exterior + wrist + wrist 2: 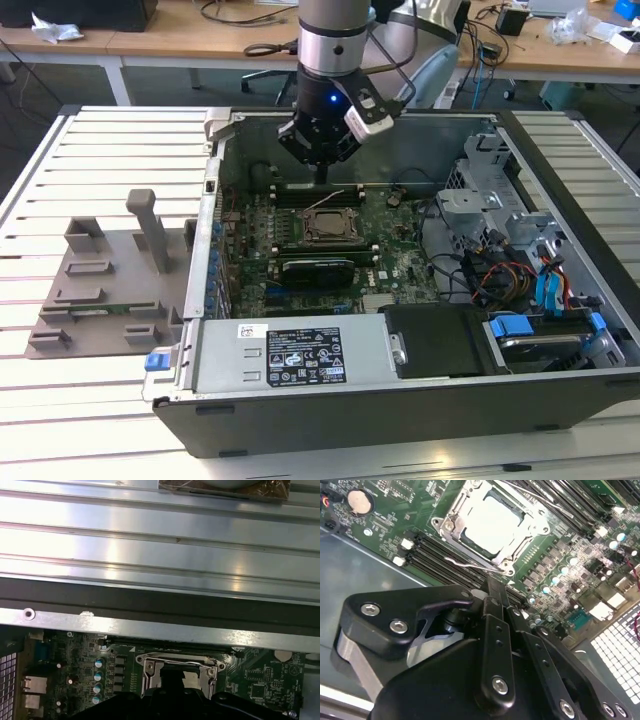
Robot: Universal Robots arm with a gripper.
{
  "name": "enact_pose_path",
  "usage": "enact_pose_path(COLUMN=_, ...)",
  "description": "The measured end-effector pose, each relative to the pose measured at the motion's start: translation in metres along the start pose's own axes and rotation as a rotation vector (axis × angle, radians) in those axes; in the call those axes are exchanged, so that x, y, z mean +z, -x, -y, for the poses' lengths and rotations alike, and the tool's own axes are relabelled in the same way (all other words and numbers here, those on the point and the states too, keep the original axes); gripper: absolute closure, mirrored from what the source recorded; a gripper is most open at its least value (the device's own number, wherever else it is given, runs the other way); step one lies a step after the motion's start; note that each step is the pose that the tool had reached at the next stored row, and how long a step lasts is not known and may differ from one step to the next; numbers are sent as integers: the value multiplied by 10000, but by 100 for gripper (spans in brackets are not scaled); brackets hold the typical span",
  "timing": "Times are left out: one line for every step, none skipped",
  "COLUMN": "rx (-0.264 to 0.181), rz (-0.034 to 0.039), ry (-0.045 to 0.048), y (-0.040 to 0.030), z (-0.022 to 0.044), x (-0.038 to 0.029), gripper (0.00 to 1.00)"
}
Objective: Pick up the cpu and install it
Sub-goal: 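Install the first cpu locking lever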
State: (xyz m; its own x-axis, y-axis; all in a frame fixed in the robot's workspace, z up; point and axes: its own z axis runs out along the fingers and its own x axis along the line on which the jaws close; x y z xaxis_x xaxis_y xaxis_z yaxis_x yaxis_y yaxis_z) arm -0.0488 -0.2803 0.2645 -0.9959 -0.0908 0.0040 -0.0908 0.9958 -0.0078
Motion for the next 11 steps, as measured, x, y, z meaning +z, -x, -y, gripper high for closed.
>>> enact_pose_path(rx=1, rz=1, ry=0, y=1, z=0, x=0, gripper=89)
enact_pose_path(rx=1, rz=0, ry=0, y=2, z=0, x=0, gripper=89)
enact_pose_path(rx=-1, rz=0, ry=0, y=3, z=0, x=0, gripper=89)
enact_pose_path(rx=0, rz=1, ry=1, y=3, z=0, x=2, gripper=89)
enact_pose_path(rx=0, rz=2, ry=15, y=2, z=1, x=5, gripper=89)
enact_pose_path(rx=-2, rz=9, ry=94, y=1, z=4, x=11, gripper=89)
enact_pose_path(rx=-1, rz=14, ry=151, y=-3, z=13, x=15, gripper=89)
enact_pose_path(rx=-2, rz=28, ry=304, y=-16, z=46, x=28, gripper=89)
enact_pose_path(rx=-2, rz=38, ry=411, y=-32, z=67, x=37, gripper=89)
enact_pose_path(rx=-2, rz=48, ry=519, y=-51, z=87, x=46, gripper=89)
enact_pose_path(rx=0, rz=56, ry=584, y=-65, z=96, x=63, gripper=89)
